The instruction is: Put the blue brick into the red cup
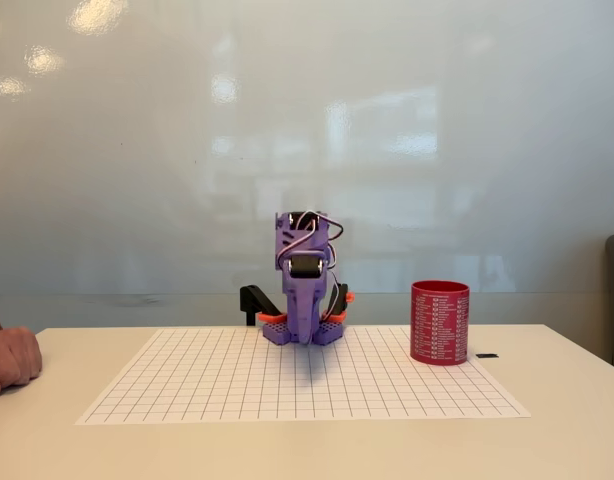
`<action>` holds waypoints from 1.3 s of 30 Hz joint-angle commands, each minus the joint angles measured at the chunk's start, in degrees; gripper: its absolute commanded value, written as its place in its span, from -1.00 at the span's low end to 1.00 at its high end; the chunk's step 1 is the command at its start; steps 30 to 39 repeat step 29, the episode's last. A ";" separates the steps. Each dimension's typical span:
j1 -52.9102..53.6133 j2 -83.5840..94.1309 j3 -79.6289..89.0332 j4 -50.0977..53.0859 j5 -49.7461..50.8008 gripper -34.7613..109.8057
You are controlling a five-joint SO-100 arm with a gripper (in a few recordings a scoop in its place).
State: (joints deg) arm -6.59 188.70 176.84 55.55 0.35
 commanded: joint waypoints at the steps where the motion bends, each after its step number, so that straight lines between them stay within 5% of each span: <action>1: -1.05 0.53 -1.05 3.25 1.49 -0.53; 6: -1.05 0.53 -3.60 13.80 1.93 -0.53; 39: -0.79 0.53 -3.60 13.71 2.02 -0.53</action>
